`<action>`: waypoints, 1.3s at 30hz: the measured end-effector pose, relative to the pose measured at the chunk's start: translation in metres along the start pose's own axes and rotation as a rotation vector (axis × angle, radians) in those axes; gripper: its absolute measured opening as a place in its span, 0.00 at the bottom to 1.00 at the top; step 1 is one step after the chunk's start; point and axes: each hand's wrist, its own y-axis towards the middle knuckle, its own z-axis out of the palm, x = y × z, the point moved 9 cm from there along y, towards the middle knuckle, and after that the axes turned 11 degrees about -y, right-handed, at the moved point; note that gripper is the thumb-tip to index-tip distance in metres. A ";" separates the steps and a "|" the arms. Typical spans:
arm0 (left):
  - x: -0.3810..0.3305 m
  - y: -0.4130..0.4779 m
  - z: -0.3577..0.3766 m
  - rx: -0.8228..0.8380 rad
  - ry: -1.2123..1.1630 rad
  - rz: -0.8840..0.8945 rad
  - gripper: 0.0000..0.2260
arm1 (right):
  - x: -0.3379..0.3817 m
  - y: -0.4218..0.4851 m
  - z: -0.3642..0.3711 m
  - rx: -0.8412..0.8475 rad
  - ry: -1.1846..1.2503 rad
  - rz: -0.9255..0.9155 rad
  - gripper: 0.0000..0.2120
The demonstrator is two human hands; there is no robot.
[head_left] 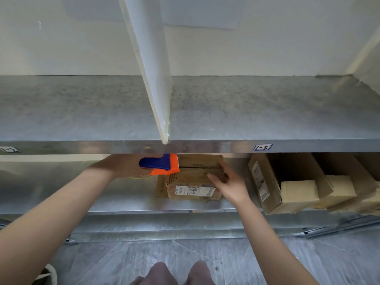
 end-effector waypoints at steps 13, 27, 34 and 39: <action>0.053 -0.054 -0.034 -0.126 -0.125 -0.099 0.24 | 0.015 0.008 0.006 0.112 0.014 0.085 0.29; 0.101 -0.054 -0.014 -0.078 0.052 -0.039 0.26 | 0.013 0.007 0.014 0.100 0.060 0.116 0.30; 0.083 -0.021 0.004 0.057 0.174 0.042 0.26 | 0.011 0.006 0.015 0.096 0.076 0.138 0.31; 0.061 -0.006 0.010 0.093 0.230 0.097 0.22 | 0.013 0.007 0.015 0.093 0.069 0.131 0.30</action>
